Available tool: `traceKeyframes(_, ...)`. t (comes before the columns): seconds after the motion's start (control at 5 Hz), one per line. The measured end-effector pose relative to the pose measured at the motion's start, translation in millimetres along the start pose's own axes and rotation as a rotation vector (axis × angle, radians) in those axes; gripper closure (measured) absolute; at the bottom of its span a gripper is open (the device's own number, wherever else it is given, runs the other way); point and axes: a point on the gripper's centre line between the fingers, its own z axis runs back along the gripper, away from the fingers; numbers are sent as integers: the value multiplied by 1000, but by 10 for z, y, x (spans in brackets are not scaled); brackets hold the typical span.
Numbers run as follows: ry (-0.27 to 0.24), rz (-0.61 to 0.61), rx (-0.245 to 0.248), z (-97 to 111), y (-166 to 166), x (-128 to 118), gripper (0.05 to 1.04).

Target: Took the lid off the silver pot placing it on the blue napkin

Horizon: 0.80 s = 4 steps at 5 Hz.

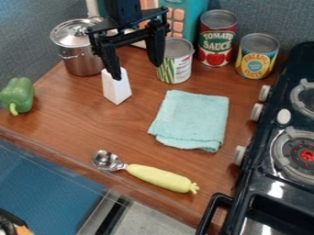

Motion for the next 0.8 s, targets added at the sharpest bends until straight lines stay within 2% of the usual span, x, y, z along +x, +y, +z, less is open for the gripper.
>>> traceKeyframes(0.2,29,-5,30,-99,13,-1,83)
traceKeyframes(0.4,41,-61,62,-146,-69,111,83)
traceKeyframes(0.6,26,-80,89,-170,-59,91,83)
traceKeyframes(0.8,70,-181,136,-234,-100,115,83)
